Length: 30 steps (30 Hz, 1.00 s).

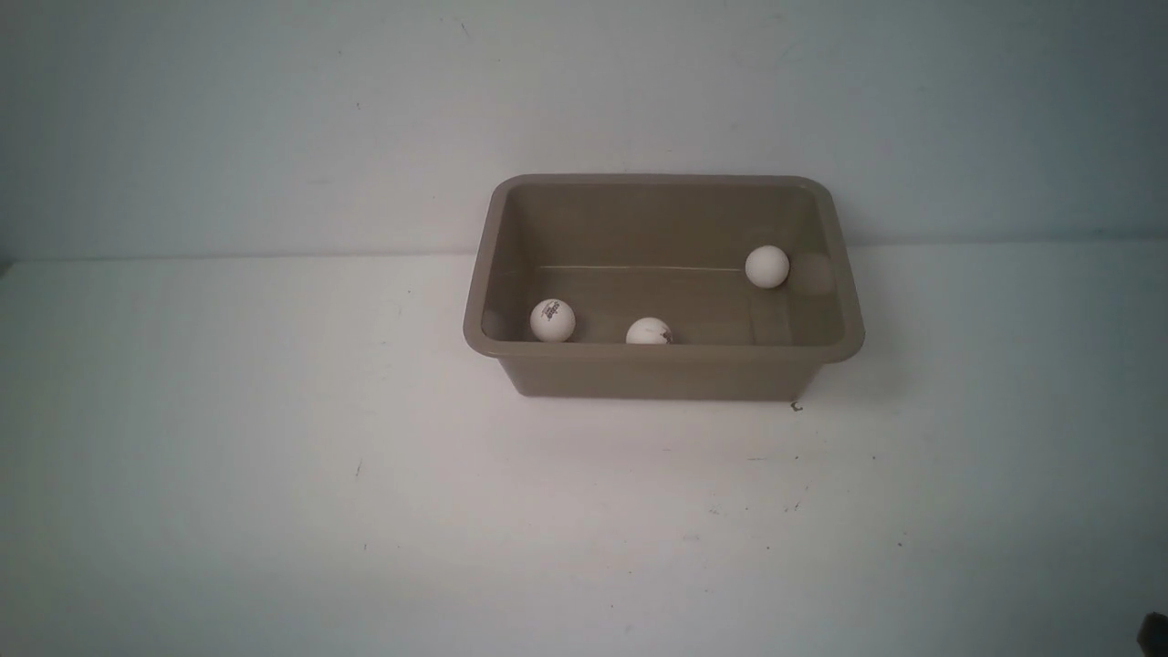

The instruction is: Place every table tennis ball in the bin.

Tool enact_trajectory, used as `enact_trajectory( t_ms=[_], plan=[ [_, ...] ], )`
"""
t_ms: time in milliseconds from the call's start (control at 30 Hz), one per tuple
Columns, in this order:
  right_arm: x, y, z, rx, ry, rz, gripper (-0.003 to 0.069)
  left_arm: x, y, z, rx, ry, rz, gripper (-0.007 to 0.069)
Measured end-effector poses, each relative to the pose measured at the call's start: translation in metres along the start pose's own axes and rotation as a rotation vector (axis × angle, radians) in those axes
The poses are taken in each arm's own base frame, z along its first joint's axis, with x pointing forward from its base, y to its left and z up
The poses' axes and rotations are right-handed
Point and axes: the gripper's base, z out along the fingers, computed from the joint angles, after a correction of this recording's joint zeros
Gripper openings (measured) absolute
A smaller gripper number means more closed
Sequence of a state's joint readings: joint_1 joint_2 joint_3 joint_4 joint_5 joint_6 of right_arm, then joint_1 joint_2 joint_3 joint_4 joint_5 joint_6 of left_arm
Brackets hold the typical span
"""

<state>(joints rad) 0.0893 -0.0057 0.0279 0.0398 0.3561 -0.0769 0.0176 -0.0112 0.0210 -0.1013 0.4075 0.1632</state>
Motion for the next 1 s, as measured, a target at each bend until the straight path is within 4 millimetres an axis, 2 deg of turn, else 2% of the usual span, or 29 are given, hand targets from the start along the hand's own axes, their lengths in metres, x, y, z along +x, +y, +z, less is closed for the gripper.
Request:
enact_trajectory(
  t_ms=[167, 1000],
  plan=[
    [0.0, -0.0032, -0.0005, 0.057, 0.004, 0.016, 0.0534, 0.0, 0.0, 0.0, 0.0, 0.0, 0.0, 0.051],
    [0.0002, -0.0033, -0.0007, 0.059, 0.005, 0.01, 0.0534, 0.0, 0.0, 0.0, 0.0, 0.0, 0.0, 0.051]
  ],
)
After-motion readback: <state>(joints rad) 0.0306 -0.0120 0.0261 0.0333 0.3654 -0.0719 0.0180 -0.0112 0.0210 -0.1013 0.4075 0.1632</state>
